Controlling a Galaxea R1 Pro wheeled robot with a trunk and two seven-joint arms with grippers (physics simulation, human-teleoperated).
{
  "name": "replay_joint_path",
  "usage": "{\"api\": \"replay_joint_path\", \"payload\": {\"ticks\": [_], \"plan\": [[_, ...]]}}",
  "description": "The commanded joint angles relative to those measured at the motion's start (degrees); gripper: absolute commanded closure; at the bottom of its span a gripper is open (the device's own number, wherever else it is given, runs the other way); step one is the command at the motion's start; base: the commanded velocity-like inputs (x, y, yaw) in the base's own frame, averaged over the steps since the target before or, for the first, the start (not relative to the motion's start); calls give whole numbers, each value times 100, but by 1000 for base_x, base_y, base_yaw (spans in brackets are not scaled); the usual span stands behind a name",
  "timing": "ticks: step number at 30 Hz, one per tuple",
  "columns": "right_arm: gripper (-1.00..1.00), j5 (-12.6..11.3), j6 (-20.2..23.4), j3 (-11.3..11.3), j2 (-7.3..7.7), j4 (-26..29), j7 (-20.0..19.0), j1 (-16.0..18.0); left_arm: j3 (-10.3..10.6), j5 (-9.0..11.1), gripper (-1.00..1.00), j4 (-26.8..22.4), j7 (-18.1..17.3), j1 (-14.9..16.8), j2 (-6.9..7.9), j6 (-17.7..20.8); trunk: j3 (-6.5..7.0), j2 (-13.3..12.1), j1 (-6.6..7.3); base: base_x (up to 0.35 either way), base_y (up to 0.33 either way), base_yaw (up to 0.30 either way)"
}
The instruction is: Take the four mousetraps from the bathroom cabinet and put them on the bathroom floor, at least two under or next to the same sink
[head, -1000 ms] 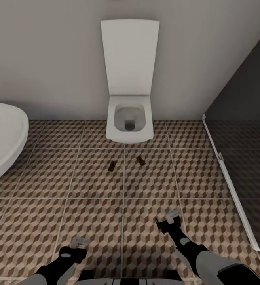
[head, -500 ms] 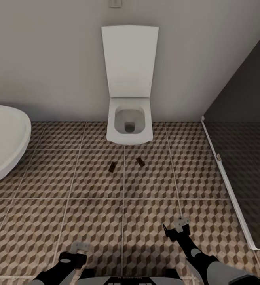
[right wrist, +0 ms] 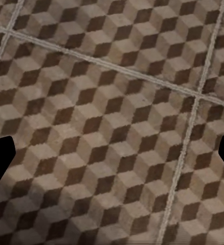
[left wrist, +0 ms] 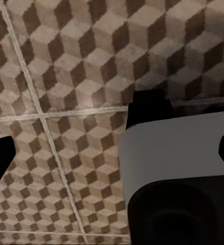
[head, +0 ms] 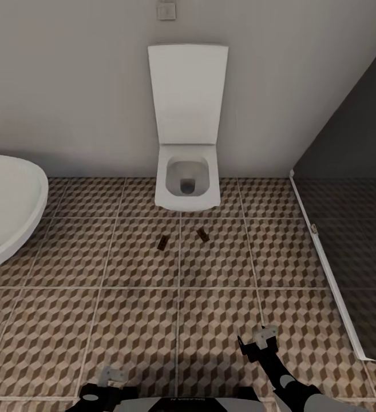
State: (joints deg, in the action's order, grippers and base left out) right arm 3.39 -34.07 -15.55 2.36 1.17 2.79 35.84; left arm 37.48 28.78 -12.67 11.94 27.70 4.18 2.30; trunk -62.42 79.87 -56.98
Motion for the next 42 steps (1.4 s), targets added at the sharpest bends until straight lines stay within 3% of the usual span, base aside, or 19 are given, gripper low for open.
{"api": "replay_joint_path", "payload": {"ticks": [1,14,42], "plan": [[-100,34,-58,-10,0,-3,31,-29,49,40,-100,-17,36,-13,7,22,16,-40,23,0,0,0],[-100,28,-454,-10,59,-4,45,-391,49,40,-100,-11,36,-121,27,16,250,-561,308,0,0,0],[-100,15,-478,-10,188,-4,38,-461,49,41,-100,268,36,-149,33,-176,752,-1684,923,0,0,0]]}}
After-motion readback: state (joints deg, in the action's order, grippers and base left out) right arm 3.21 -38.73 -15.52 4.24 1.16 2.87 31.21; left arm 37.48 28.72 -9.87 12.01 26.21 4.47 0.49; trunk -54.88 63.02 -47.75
